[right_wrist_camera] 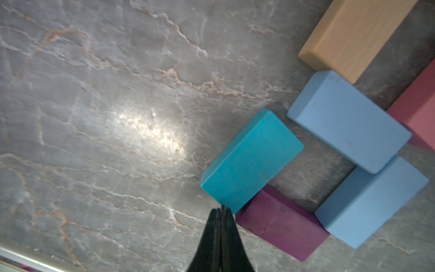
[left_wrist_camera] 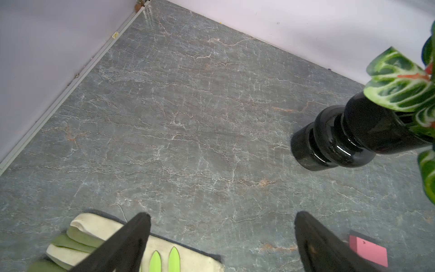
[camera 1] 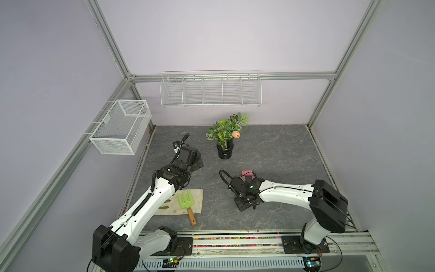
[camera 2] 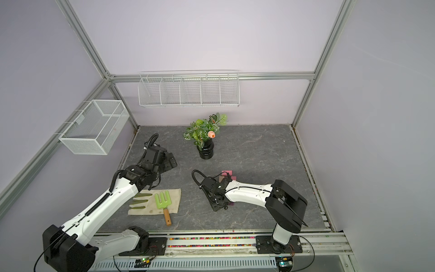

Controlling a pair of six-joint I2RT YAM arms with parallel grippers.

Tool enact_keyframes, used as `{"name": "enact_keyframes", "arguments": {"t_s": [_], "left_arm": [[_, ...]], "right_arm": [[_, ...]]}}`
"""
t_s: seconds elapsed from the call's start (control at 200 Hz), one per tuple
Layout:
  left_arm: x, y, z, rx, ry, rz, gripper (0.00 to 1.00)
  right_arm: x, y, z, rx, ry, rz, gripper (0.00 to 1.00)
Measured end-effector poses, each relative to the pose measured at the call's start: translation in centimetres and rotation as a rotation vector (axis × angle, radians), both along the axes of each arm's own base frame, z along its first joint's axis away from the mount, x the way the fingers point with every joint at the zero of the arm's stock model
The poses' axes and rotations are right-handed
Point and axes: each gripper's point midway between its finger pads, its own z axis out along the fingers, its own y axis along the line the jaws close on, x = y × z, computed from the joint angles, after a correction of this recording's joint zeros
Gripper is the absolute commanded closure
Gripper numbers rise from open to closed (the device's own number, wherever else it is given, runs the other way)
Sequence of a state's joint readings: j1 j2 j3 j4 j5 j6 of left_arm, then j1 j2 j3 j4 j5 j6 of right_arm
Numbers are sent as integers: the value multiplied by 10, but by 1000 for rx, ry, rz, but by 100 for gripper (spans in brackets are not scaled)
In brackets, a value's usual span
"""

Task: Assemble the number 8 with building blocks
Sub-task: Adjust the building block at the center of the board, then reset both arms

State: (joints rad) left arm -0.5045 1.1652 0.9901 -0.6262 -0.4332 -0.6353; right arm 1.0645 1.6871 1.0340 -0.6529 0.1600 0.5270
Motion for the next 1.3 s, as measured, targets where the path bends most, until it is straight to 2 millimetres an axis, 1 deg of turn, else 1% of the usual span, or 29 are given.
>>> {"name": "enact_keyframes", "arguments": {"t_s": [0.255, 0.435, 0.615, 0.82, 1.02, 1.11, 1.175, 1.205, 1.21, 1.215, 1.235, 1.24, 1.245, 1.25, 1.265, 1.275, 1.28, 1.285, 1.29, 1.305], "left_arm": [[0, 0, 0, 0, 0, 0, 0], [0, 0, 0, 0, 0, 0, 0], [0, 0, 0, 0, 0, 0, 0], [0, 0, 0, 0, 0, 0, 0], [0, 0, 0, 0, 0, 0, 0], [0, 0, 0, 0, 0, 0, 0], [0, 0, 0, 0, 0, 0, 0], [0, 0, 0, 0, 0, 0, 1], [0, 0, 0, 0, 0, 0, 0], [0, 0, 0, 0, 0, 0, 0], [0, 0, 0, 0, 0, 0, 0], [0, 0, 0, 0, 0, 0, 0], [0, 0, 0, 0, 0, 0, 0], [0, 0, 0, 0, 0, 0, 0], [0, 0, 0, 0, 0, 0, 0], [0, 0, 0, 0, 0, 0, 0], [0, 0, 0, 0, 0, 0, 0], [0, 0, 0, 0, 0, 0, 0], [0, 0, 0, 0, 0, 0, 1], [0, 0, 0, 0, 0, 0, 0]], "right_arm": [[-5, 2, -1, 3, 6, 11, 93], [-3, 0, -2, -7, -7, 3, 93], [0, -2, -6, -27, -15, -2, 93], [4, -5, -6, -33, -25, -12, 93], [4, -5, -5, -27, -30, -7, 92], [2, -5, 6, 4, -42, 5, 86], [2, -3, 22, 49, -66, 10, 75], [2, -1, 30, 75, -81, 9, 64], [2, -1, 31, 77, -83, 12, 64], [2, 0, 32, 80, -85, 15, 61], [3, 0, 40, 101, -96, 5, 46], [3, 1, 41, 103, -99, 8, 46], [3, 1, 42, 105, -102, 9, 38], [3, 1, 44, 111, -105, 9, 38], [4, 1, 49, 124, -115, 2, 21], [5, 1, 51, 128, -122, 3, 6], [5, 1, 53, 132, -127, 4, 3], [5, 1, 54, 135, -129, 3, 7], [5, 1, 55, 137, -132, 2, 9], [7, 0, 60, 146, -147, -3, 11]]}}
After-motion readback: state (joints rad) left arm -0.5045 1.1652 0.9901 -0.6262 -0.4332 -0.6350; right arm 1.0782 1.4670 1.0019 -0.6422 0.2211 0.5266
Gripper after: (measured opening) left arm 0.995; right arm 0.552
